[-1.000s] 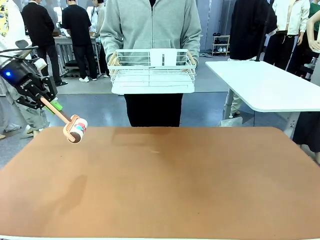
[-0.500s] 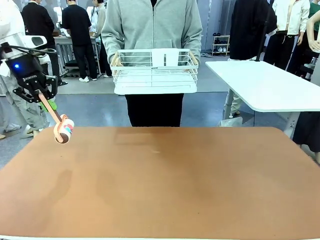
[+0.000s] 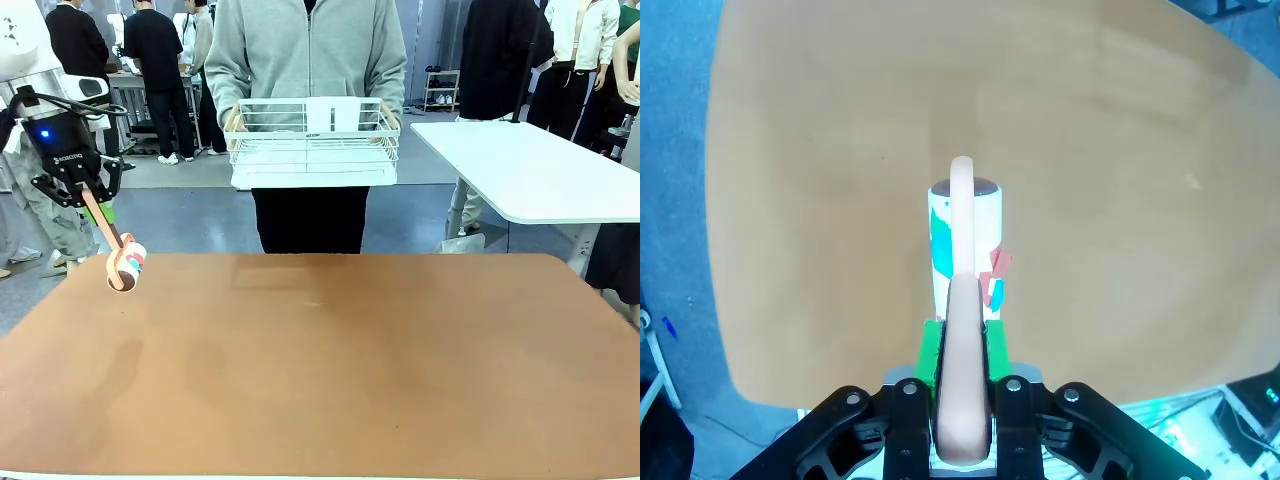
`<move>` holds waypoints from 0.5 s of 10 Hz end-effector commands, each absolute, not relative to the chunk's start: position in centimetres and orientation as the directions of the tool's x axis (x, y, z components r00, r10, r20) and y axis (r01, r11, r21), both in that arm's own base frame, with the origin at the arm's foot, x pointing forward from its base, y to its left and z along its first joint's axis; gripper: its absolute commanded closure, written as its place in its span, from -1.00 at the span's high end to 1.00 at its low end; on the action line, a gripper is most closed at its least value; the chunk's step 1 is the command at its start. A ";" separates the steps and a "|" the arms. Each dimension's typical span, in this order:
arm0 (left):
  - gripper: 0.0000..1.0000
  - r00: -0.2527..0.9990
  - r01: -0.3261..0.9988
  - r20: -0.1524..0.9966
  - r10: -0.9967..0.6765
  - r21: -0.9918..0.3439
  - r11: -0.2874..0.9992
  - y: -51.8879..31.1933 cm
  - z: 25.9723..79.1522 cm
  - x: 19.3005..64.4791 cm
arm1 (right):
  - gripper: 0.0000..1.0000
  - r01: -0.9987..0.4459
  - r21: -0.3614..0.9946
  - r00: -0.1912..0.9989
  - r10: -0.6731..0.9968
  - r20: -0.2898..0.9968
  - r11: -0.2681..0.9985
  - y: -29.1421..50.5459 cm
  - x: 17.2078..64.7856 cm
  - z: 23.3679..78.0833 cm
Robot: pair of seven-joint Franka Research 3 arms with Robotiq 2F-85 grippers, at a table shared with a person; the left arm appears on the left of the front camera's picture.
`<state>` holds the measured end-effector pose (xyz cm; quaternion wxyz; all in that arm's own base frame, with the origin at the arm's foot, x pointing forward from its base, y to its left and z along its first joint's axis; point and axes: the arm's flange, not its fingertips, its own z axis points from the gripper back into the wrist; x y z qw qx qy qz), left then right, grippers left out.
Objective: Clean the table.
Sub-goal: Clean the table with the Lint Roller when the human lifts the Dish drying rack.
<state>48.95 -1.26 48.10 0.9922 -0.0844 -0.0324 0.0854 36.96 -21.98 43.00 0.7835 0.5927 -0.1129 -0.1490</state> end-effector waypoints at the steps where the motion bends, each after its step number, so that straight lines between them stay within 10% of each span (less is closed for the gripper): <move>1: -0.58 0.981 -0.171 0.059 0.184 -0.180 0.969 -1.1 48.4 48.9 | 1.00 0.090 0.965 0.930 -0.367 0.007 0.245 -21.9 36.8 43.4; 5: -0.58 0.981 -0.171 0.059 0.184 -0.180 0.969 -1.1 48.4 48.9 | 1.00 0.090 0.965 0.930 -0.367 0.007 0.245 -21.9 36.8 43.4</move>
